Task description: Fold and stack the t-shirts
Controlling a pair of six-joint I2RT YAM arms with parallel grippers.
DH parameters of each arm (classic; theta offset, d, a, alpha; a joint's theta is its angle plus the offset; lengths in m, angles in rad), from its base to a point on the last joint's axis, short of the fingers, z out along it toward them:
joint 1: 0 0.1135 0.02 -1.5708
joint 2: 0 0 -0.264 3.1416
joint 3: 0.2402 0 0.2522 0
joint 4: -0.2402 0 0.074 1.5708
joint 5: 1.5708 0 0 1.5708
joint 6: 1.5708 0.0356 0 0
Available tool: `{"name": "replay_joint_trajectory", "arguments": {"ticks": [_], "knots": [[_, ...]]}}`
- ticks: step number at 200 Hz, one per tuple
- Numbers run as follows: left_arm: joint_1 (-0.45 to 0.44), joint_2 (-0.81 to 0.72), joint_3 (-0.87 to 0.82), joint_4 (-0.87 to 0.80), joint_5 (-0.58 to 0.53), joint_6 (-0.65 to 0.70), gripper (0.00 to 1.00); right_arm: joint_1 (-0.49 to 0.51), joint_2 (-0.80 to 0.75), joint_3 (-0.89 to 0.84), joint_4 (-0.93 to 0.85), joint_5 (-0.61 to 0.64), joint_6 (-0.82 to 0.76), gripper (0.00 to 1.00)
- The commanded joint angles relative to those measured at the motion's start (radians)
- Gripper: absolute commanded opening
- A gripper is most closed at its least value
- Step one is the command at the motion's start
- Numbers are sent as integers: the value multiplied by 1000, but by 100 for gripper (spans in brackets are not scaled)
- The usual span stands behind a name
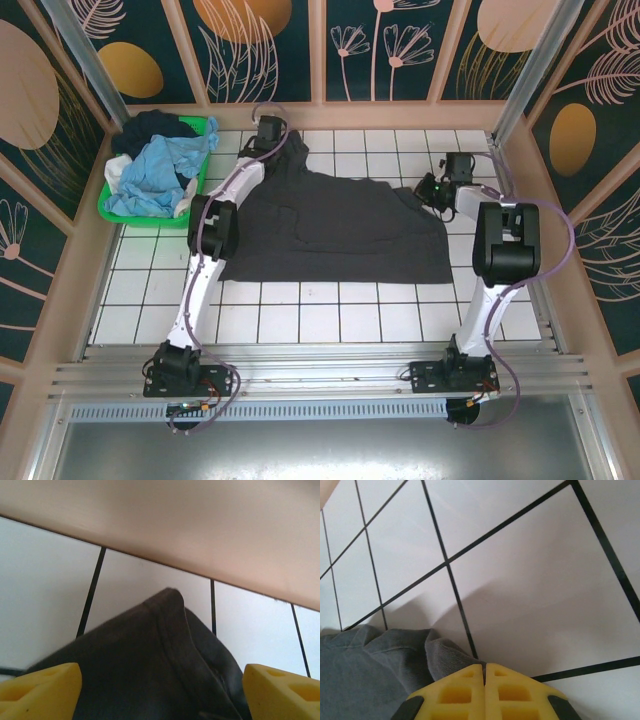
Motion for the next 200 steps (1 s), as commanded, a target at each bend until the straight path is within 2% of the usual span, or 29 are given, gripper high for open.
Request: {"name": "replay_joint_trajectory", "arguments": {"ticks": [1,18,38,62,73,97,149,200], "knots": [[6,44,53,-104,-23,4,86,5,-54,-4,-8,-23,-16,0],[16,48,54,-165,5,17,81,5,-65,3,-13,-30,-16,0],[25,45,43,-246,36,56,66,5,-95,10,-27,-30,-14,0],[31,9,-40,-219,107,105,35,9,-152,4,-27,-21,-10,0],[33,-11,-58,-210,131,122,24,11,-176,3,-34,-10,-12,0],[33,-90,-91,-210,107,142,0,16,-215,-14,-55,20,-28,0],[34,-367,-346,-115,106,159,0,25,-288,-122,-62,38,-48,0],[34,-767,-871,95,95,162,0,11,-358,-208,-81,75,-42,0]]}}
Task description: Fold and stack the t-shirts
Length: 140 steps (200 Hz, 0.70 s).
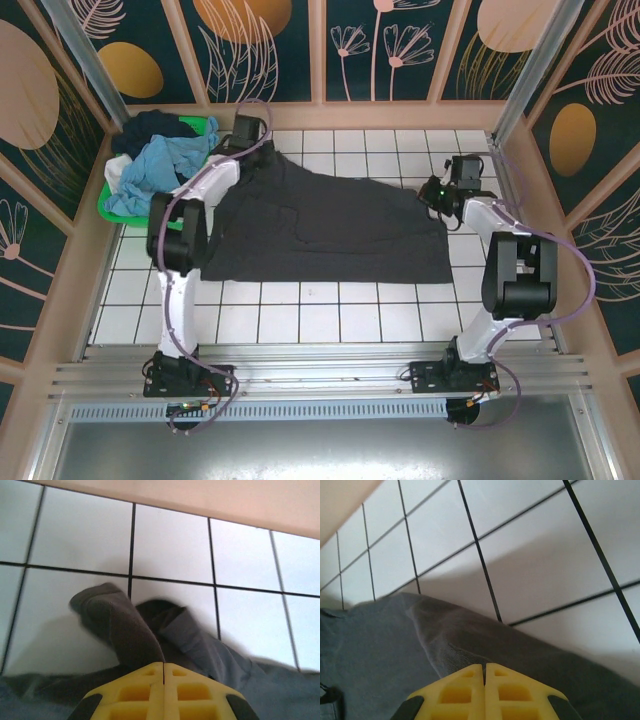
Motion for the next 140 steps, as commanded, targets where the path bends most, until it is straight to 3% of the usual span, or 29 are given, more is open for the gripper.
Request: {"name": "replay_joint_trajectory", "arguments": {"ticks": [1,35,88,140], "knots": [[-1,-164,-172,122,-12,17,0,-7,-82,-39,-15,29,-12,0],[-1,-382,-515,267,0,-1,0,-35,-143,-126,-1,36,10,0],[0,-632,-896,382,-60,-39,0,-107,-183,-240,76,35,52,0],[-1,-592,-795,326,-60,-14,0,-111,33,98,-13,23,-38,0]]}}
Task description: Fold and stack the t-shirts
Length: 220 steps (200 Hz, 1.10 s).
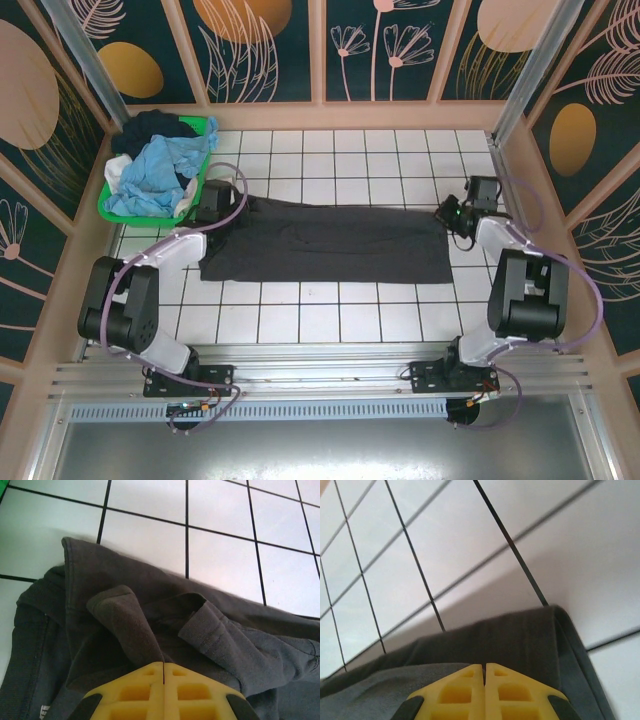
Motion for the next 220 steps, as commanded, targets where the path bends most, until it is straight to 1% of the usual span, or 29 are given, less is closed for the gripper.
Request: {"name": "replay_joint_trajectory", "arguments": {"ticks": [1,15,29,57,79,95,104,134,146,165,177,191,204,220], "knots": [[0,12,84,33,-7,8,0,-5,86,169,-11,1,-58,0],[0,-7,85,19,-10,12,0,-4,123,225,-49,-3,-73,0],[0,-51,49,22,-16,4,0,-4,117,191,-36,1,-76,0],[-7,-167,-155,69,18,-54,0,-14,99,46,34,-53,-68,0],[-18,-266,-312,100,24,-102,0,-49,130,-11,76,-102,-29,0],[-21,-323,-399,114,56,-121,0,-72,141,-36,102,-179,-1,4],[-24,-342,-429,95,50,-125,0,-82,130,-56,119,-206,13,6],[-25,-375,-497,76,49,-129,0,-86,85,-101,117,-169,35,10],[-27,-388,-493,64,57,-136,0,-89,74,-103,80,-132,28,17],[-26,-411,-487,40,44,-144,0,-93,33,-124,38,-72,25,19],[-27,-424,-484,24,42,-151,7,-97,-4,-137,16,-48,18,22],[-27,-440,-482,9,50,-163,23,-97,-59,-147,-16,-11,16,24],[-26,-462,-478,-7,58,-168,25,-91,-113,-157,-37,3,17,27],[-27,-498,-471,-29,49,-172,31,-64,-185,-173,-43,11,21,30]]}}
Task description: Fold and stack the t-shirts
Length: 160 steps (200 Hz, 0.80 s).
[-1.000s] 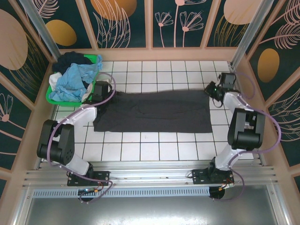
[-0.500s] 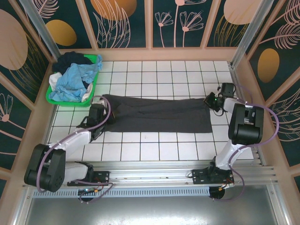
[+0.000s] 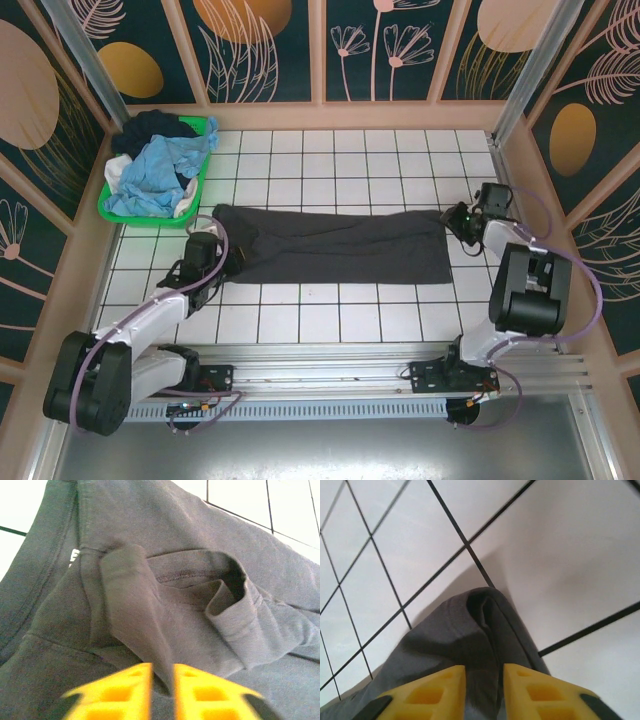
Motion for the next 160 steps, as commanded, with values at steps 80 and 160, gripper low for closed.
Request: {"name": "replay_joint_trajectory", "arguments": {"ticks": [80,160], "knots": [[-1,220,226,-34,61,51,49,226,152,50,89,42,35,26],[-94,406,377,-103,58,142,50,145,178,-23,157,0,47,24]]}}
